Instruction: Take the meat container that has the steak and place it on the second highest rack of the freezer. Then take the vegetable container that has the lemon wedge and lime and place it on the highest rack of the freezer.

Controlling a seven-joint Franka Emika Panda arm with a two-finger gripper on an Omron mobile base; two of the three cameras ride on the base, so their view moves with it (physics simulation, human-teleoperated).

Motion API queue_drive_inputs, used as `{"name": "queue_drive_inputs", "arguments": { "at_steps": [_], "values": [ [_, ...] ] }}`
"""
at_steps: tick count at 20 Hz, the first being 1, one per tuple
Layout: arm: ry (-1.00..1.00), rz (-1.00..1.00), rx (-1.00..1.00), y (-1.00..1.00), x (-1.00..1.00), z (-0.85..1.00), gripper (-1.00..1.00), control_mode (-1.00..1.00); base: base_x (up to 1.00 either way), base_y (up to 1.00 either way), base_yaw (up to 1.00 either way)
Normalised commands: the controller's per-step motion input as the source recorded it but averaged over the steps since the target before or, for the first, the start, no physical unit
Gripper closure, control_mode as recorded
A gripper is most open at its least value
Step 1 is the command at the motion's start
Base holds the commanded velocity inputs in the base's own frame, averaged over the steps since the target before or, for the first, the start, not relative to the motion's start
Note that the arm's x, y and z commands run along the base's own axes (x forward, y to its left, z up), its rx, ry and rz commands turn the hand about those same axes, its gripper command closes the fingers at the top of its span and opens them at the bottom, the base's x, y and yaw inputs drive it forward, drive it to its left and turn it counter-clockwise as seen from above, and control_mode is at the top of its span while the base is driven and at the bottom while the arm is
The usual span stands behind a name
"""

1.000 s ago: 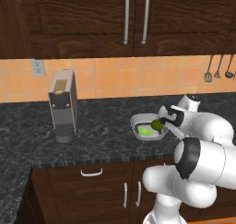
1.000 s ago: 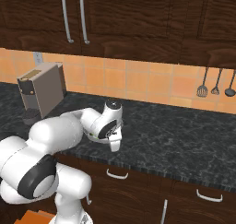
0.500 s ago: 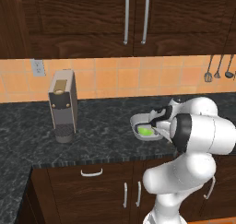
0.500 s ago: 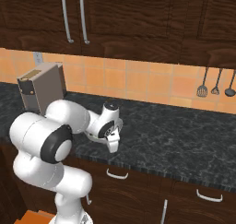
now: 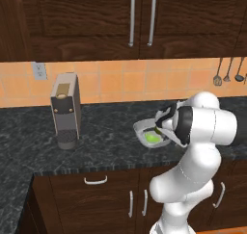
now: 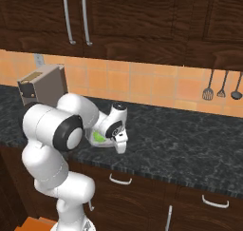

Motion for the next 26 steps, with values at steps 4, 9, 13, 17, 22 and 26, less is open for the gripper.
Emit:
{"name": "queue_drive_inputs", "arguments": {
  "at_steps": [4,9,13,17,22,26],
  "values": [
    [0.00,0.05,-0.11,0.71,-0.03,-0.81,1.00,-1.00,0.00,0.00,0.00],
    [0.00,0.08,-0.01,0.48,0.00,-0.38,1.00,-1.00,0.00,0.00,0.00],
    [-0.10,0.04,0.00,0.31,-0.24,-0.03,1.00,-1.00,0.00,0.00,0.00],
    [-0.18,0.00,0.00,0.12,-0.40,0.30,1.00,-1.00,0.00,0.00,0.00],
    [-0.11,0.00,0.00,0.19,-0.31,0.61,1.00,-1.00,0.00,0.00,0.00],
    [-0.18,0.02,0.00,0.16,-0.68,0.17,1.00,-1.00,0.00,0.00,0.00]
  ]
}}
